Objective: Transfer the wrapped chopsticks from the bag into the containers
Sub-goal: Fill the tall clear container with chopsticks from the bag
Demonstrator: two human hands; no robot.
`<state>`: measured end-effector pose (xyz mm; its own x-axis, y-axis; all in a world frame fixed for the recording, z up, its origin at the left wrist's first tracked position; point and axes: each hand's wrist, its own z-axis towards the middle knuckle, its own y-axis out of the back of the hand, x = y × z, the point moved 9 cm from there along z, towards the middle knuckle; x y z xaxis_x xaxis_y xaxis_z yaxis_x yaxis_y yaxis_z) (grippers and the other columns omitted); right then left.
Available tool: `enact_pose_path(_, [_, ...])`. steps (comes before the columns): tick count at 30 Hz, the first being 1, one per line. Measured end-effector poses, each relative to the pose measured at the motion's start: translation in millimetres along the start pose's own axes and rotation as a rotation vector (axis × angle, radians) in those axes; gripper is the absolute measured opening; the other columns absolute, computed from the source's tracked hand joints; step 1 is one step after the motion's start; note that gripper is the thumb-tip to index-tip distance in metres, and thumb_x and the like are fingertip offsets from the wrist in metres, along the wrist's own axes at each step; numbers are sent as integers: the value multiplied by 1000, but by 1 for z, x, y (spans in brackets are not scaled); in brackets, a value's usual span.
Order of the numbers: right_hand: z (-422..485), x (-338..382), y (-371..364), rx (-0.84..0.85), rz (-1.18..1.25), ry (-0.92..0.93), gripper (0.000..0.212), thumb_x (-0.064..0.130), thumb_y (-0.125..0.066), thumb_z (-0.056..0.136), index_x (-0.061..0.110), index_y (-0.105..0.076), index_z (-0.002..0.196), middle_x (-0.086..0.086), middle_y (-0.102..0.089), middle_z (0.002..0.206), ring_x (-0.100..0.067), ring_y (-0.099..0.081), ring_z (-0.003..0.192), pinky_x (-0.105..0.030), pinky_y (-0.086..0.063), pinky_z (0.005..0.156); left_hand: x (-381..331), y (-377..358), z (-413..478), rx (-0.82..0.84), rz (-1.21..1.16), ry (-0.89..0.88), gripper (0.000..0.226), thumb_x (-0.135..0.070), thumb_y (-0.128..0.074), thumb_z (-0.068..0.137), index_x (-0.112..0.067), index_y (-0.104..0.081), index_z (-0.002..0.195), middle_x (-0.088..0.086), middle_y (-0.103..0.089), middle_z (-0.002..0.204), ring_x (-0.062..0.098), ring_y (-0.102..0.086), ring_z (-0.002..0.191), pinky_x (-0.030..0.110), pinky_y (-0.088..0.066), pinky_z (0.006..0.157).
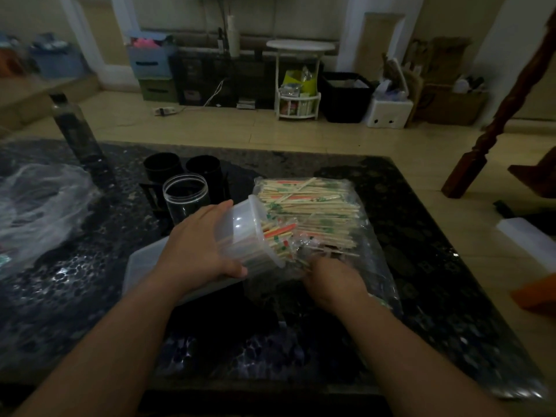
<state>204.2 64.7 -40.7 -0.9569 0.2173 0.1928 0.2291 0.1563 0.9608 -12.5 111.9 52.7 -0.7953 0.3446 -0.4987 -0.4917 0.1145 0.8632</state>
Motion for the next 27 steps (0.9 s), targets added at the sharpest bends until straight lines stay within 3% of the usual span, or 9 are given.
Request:
enact_pose_path(3, [-17,2,-3,54,-27,58,38,47,-49,94,20,-59,120,-13,-64,120,-31,-62,110,-39,-49,89,-4,-2,-1,10,15,-5,131,-58,-73,32,-26,-29,151,-3,-35,150,17,-34,135,30,-27,107])
enact_pose_path(6, [-34,5,-1,123,-27,119,36,48,-54,93,24,-62,118,-10,-66,119,-29,-62,107,-35,-50,88,-6,-2,-2,4,41,-20,135,-66,-65,27,-25,-30,151,-3,-37,149,17,-36,134,28,-27,107])
enact_pose_path(12, [-62,23,43,119,-77,233,22,51,-59,89,31,-63,98,0,-67,107,-24,-61,103,-28,-39,71,-6,-2,-4,5,38,-25,130,-59,-73,33,-26,-29,151,-3,-35,150,18,-36,134,32,-28,108])
enact_pose_path(17, [-79,40,99,-133,-109,313,34,56,-53,88,27,-50,70,7,-49,69,-16,-49,76,-29,-33,65,0,-5,-2,5,38,-26,130,-71,-62,35,-29,-26,151,-3,-34,153,17,-31,140,34,-24,114])
enact_pose_path(19, [-83,46,117,-259,-95,343,31,57,-49,89,29,-55,75,7,-55,73,-19,-53,79,-30,-31,65,0,-7,0,13,64,-34,131,-68,-73,36,-30,-25,152,-4,-33,154,17,-29,141,34,-23,115])
enact_pose_path(22, [-78,40,129,-410,-106,307,32,53,-49,91,29,-64,104,2,-68,100,-25,-61,98,-31,-30,67,0,-7,-2,19,57,-23,135,-63,-80,31,-28,-28,151,-3,-34,152,17,-31,138,28,-23,110])
enact_pose_path(24, [-72,31,131,-521,-77,296,30,49,-53,90,23,-65,94,-2,-68,96,-28,-62,93,-31,-28,64,-3,-6,-3,15,46,-25,136,-68,-68,26,-29,-29,151,-4,-35,151,16,-33,136,30,-25,109])
enact_pose_path(27, [-72,23,137,-753,35,386,27,40,-53,85,16,-56,72,-6,-59,72,-30,-56,68,-29,-23,59,-4,-7,-5,12,10,-33,135,-69,-64,25,-30,-31,150,-4,-36,148,17,-36,133,31,-28,108])
